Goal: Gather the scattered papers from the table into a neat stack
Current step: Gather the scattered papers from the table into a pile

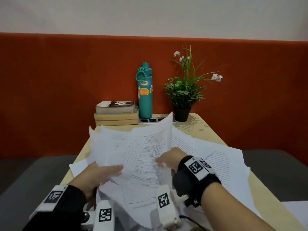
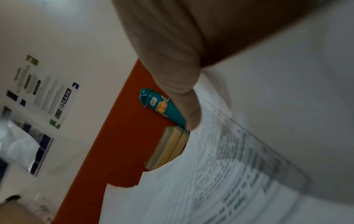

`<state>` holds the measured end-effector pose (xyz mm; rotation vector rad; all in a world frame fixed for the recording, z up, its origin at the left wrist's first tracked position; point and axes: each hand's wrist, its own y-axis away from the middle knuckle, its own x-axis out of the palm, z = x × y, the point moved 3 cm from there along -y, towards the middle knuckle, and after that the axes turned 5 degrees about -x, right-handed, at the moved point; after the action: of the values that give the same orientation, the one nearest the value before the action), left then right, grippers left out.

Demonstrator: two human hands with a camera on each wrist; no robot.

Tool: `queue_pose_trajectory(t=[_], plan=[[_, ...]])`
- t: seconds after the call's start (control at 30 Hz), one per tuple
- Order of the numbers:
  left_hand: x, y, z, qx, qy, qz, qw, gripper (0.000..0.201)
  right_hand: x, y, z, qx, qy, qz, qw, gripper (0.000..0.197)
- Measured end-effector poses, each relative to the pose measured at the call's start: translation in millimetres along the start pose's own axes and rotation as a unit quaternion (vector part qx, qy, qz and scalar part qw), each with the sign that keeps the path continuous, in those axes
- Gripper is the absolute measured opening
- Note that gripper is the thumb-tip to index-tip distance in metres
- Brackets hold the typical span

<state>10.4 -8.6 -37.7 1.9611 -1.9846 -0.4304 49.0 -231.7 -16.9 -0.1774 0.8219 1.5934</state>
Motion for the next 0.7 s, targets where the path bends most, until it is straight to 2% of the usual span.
queue_pose_trajectory(t=[0.07, 0.1, 0.13, 0.2, 0.3, 0.4, 0.47, 0.53, 0.67, 0.7], plan=[[-5.4, -3.4, 7.2, -0.013, -0.014, -0.027, 0.999, 0.029, -14.1, -0.1, -5.4, 0.013, -0.021, -0.032, 0.999, 0.055], [-7.9, -5.2, 9.0, -0.019, -0.01, -0.031, 0.999, 0.027, -24.9, -0.6, -10.6, 0.024, -0.016, -0.047, 0.998, 0.067], [-9.8, -5.8, 9.9, -0.02, -0.002, -0.034, 0.999, 0.026, -39.1, -1.9, -18.8, 0.026, 0.006, -0.078, 0.997, 0.071], [-10.8, -3.5, 10.9, -0.018, 0.01, -0.035, 0.999, 0.028, -64.7, -10.6, -40.5, 0.054, 0.042, -0.126, 0.99, 0.068], [-10.6, 1.0, 12.5, -0.004, 0.016, -0.045, 0.999, 0.031, -79.9, -9.0, -51.0, 0.085, 0.022, -0.08, 0.993, 0.054], [-7.7, 3.7, 13.3, 0.013, 0.0, -0.054, 0.998, 0.022, -74.7, -10.3, -45.6, 0.076, 0.098, -0.047, 0.991, 0.049], [-6.4, 8.4, 11.4, 0.02, 0.005, -0.06, 0.998, 0.025, -71.6, -15.6, -44.4, 0.066, 0.153, -0.045, 0.985, 0.049], [-8.6, 7.1, 13.2, 0.013, 0.023, -0.052, 0.998, 0.032, -75.9, -17.4, -41.0, 0.038, 0.13, -0.058, 0.989, 0.042], [-11.6, 10.2, 13.2, 0.013, 0.04, -0.031, 0.999, 0.03, -97.5, -8.9, -40.2, 0.026, 0.124, -0.168, 0.978, 0.038], [-10.1, 11.9, 12.4, 0.013, 0.046, -0.024, 0.999, 0.03, -102.0, -8.7, -43.0, 0.023, 0.113, -0.173, 0.978, 0.039]])
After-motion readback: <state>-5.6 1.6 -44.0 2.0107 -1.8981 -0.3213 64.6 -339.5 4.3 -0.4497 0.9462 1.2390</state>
